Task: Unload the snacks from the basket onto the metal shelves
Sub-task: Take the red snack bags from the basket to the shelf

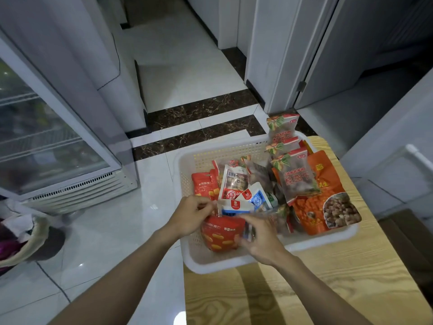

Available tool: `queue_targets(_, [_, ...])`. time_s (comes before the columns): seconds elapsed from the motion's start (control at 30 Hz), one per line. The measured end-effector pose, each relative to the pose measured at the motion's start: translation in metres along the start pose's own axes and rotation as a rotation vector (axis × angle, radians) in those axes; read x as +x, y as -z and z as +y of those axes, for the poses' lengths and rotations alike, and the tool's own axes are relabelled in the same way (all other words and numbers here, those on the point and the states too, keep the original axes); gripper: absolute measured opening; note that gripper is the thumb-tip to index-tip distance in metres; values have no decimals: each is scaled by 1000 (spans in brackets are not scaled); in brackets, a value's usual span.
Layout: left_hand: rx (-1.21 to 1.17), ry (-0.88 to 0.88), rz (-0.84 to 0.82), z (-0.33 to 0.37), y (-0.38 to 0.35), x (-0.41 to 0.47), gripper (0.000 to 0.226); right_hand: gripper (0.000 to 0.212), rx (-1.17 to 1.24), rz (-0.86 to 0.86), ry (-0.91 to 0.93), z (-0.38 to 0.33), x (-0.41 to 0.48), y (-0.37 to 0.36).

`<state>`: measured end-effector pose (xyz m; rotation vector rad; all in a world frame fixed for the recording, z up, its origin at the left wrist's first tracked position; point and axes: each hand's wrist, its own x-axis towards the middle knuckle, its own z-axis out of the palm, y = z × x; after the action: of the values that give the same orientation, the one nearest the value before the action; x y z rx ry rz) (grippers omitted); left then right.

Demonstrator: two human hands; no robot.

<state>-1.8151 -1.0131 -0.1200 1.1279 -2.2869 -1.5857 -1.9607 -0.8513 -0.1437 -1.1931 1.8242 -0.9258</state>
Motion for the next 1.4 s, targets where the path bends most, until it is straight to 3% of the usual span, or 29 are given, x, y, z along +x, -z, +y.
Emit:
queue_targets(0.07, [12, 9, 82, 1, -4, 1, 33, 44, 86, -138, -113, 2, 7, -9])
queue_targets(0.13, [40, 0, 139, 4, -7, 2, 39, 40, 125, -118, -116, 6, 15, -11])
queue_targets(0.2, [10, -5, 175, 12, -8, 4, 39, 28, 246, -57, -114, 6, 17, -5])
queue_targets(0.33, [-392, 43, 196, 24, 1, 11, 39, 19, 445, 125, -112, -11, 22, 24])
queue_targets(0.47, [-351, 163, 216, 11, 0, 22, 17, 20, 563, 309, -81, -26, 28, 63])
queue_targets(0.7, [-351, 309, 135, -3, -24, 45, 39, 14, 549, 456, -54, -30, 40, 91])
queue_targets(1.0, [-445, 374, 98, -11, -30, 88, 48, 19, 574, 467, -136, -12, 58, 92])
queue_targets(1.2, [-468, 464, 156, -10, -26, 110, 56, 30, 564, 471, -169, -3, 68, 94])
queue_targets(1.4, [-418, 462, 117, -23, -24, 121, 42, 33, 570, 467, -178, 1, 71, 94])
